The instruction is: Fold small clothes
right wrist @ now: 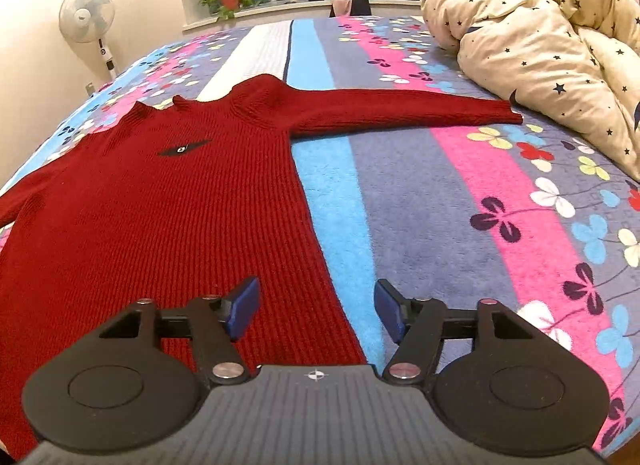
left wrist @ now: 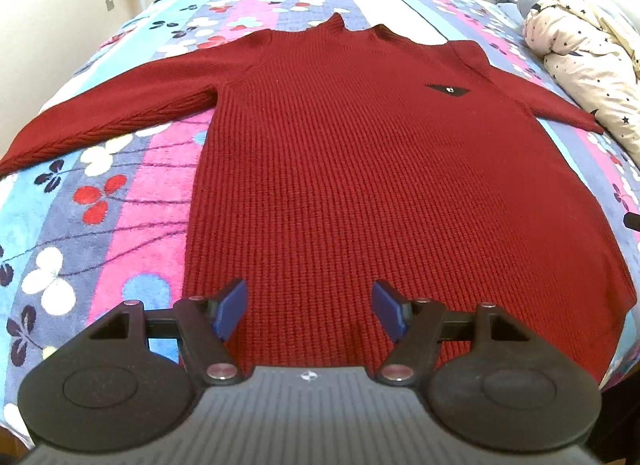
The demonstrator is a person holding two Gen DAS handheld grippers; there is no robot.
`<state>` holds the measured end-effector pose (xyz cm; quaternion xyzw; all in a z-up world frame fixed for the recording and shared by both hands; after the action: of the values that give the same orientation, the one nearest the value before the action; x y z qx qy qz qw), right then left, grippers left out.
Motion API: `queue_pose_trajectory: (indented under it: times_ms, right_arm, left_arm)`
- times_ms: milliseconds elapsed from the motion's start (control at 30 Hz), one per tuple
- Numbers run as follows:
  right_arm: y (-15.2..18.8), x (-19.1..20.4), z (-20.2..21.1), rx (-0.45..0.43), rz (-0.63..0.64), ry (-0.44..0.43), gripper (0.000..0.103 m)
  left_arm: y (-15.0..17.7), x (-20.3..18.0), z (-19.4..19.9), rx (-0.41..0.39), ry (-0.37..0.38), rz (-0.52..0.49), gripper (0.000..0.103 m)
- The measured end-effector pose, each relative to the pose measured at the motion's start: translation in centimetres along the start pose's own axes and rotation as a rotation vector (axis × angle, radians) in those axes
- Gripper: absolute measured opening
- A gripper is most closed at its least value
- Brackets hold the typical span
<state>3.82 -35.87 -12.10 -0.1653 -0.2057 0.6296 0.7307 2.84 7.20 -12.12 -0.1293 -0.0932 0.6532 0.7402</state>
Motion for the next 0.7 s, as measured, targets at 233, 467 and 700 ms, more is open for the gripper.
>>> queue_pose_trajectory:
  times_ms: [233,467,700]
  right_arm:
    - [-0.4,0.8,0.0,-0.010,0.016,-0.003,0.067]
    - [-0.7,0.8,-0.1,-0.017,0.013,-0.003,0.067]
    - [-1.2,1.0,0.0,-0.049,0.021,0.005,0.064]
  left_arm:
    - [-0.3,-0.6,-0.6,0.003,-0.003,-0.011,0.074]
    - [-1.2,-0.8,-0.1,-0.050,-0.018,0.003,0.074]
    - [-4.2,1.3,2.5,-0.208,-0.045,0.066,0.028]
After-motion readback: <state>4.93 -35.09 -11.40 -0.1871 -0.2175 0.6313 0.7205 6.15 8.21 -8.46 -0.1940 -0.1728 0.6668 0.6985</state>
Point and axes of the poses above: each gripper's, at about its wrist camera, not at the fingertips, and z roughly against the way its jaws point, x to its left, y to its underside, the point moved 5 cm from there along -z, roughly the way its jaws point, and after that the axes turned 15 degrees about x, right-handed, at the moved point
